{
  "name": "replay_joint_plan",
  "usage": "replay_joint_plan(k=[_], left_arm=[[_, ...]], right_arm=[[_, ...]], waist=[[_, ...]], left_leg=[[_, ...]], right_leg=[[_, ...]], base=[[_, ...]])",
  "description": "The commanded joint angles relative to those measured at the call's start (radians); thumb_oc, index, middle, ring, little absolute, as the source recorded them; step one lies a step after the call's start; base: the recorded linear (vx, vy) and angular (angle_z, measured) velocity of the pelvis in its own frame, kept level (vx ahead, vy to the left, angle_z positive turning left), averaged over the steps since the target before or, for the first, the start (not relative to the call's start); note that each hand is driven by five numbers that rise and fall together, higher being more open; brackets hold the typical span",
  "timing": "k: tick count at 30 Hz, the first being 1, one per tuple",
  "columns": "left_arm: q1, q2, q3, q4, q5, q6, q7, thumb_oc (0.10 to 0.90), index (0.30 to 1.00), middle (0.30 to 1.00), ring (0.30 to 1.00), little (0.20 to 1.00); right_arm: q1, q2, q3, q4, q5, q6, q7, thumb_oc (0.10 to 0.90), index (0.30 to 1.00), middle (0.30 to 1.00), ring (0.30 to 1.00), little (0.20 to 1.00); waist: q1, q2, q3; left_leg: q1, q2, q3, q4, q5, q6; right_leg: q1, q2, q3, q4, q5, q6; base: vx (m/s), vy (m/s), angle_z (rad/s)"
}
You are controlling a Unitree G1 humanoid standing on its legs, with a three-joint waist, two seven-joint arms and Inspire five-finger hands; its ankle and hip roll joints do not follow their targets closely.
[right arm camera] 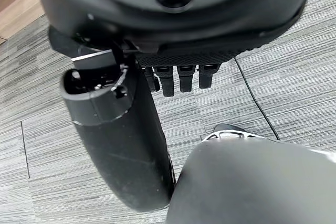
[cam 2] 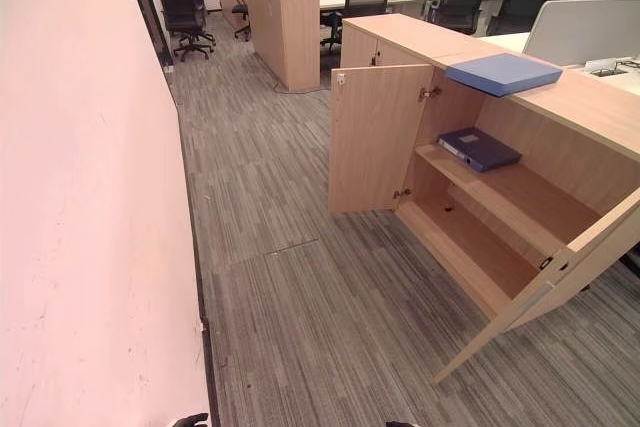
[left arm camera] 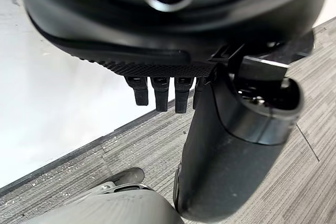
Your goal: Put the empty folder in the office cabinet
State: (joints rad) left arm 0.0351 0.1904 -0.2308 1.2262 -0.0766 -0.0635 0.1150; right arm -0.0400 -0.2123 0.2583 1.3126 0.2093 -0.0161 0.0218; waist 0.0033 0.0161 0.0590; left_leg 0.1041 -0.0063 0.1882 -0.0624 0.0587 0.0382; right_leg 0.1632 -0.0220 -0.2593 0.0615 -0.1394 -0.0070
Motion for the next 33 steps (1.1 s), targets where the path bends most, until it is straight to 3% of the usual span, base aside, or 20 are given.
replay_joint_plan(k=[1, 15, 28, 30, 31, 32, 33], left_arm=[[-0.037, -0.04, -0.017, 0.039, -0.025, -0.014, -0.025, 0.8, 0.9, 0.9, 0.9, 0.9], [-0.033, -0.045, -0.01, 0.086, -0.072, 0.008, -0.131, 0.8, 0.9, 0.9, 0.9, 0.9], [-0.044, -0.045, -0.02, 0.126, -0.055, 0.027, -0.159, 0.8, 0.9, 0.9, 0.9, 0.9], [-0.056, -0.044, -0.021, 0.121, -0.069, 0.028, -0.154, 0.8, 0.9, 0.9, 0.9, 0.9], [-0.064, -0.044, -0.028, 0.107, -0.079, 0.027, -0.152, 0.8, 0.9, 0.9, 0.9, 0.9], [-0.064, -0.044, -0.028, 0.107, -0.079, 0.027, -0.152, 0.8, 0.9, 0.9, 0.9, 0.9], [-0.064, -0.043, -0.031, 0.098, -0.083, 0.027, -0.151, 0.8, 0.9, 0.9, 0.9, 0.9]], right_arm=[[-0.045, 0.024, 0.026, 0.075, 0.02, 0.0, 0.002, 0.8, 0.9, 0.9, 0.9, 0.9], [-0.058, 0.009, 0.031, 0.096, -0.007, 0.017, 0.033, 0.8, 0.9, 0.9, 0.9, 0.9], [-0.057, -0.005, 0.042, 0.104, -0.047, 0.03, 0.056, 0.8, 0.9, 0.9, 0.9, 0.9], [-0.071, -0.011, 0.041, 0.107, -0.047, 0.031, 0.056, 0.8, 0.9, 0.9, 0.9, 0.9], [-0.081, -0.017, 0.039, 0.113, -0.043, 0.034, 0.052, 0.8, 0.9, 0.9, 0.9, 0.9], [-0.081, -0.017, 0.039, 0.113, -0.043, 0.034, 0.052, 0.8, 0.9, 0.9, 0.9, 0.9], [-0.086, -0.023, 0.035, 0.118, -0.043, 0.034, 0.049, 0.8, 0.9, 0.9, 0.9, 0.9]], waist=[[0.002, -0.033, 0.021], [-0.006, -0.023, 0.012], [-0.013, -0.018, 0.02], [-0.008, -0.032, 0.045], [0.002, -0.04, 0.071], [0.001, -0.039, 0.071], [0.007, -0.039, 0.083]], left_leg=[[0.088, 0.035, -0.024, -0.025, -0.151, -0.069], [0.099, 0.043, -0.016, -0.025, -0.154, -0.073], [0.123, 0.071, -0.008, -0.015, -0.134, -0.086], [0.048, 0.09, -0.011, 0.132, -0.167, -0.093], [-0.043, 0.113, -0.023, 0.313, -0.172, -0.107], [-0.045, 0.114, -0.024, 0.316, -0.173, -0.107], [-0.087, 0.132, -0.03, 0.414, -0.147, -0.114]], right_leg=[[0.023, -0.058, -0.06, -0.149, 0.113, 0.102], [0.027, -0.053, -0.054, -0.149, 0.109, 0.098], [0.045, -0.026, -0.031, -0.149, 0.085, 0.076], [0.047, -0.024, -0.029, -0.149, 0.08, 0.057], [0.059, -0.012, -0.031, -0.149, 0.067, 0.036], [0.058, -0.011, -0.031, -0.149, 0.067, 0.035], [0.071, 0.001, -0.032, -0.149, 0.058, 0.024]], base=[[0.0, 0.0, 0.0], [0.0, 0.0, 0.0], [0.02, -0.047, -0.02], [-0.07, -0.18, -0.06], [-0.06, -0.169, -0.05], [-0.04, -0.179, -0.09], [0.0, -0.124, -0.17]])
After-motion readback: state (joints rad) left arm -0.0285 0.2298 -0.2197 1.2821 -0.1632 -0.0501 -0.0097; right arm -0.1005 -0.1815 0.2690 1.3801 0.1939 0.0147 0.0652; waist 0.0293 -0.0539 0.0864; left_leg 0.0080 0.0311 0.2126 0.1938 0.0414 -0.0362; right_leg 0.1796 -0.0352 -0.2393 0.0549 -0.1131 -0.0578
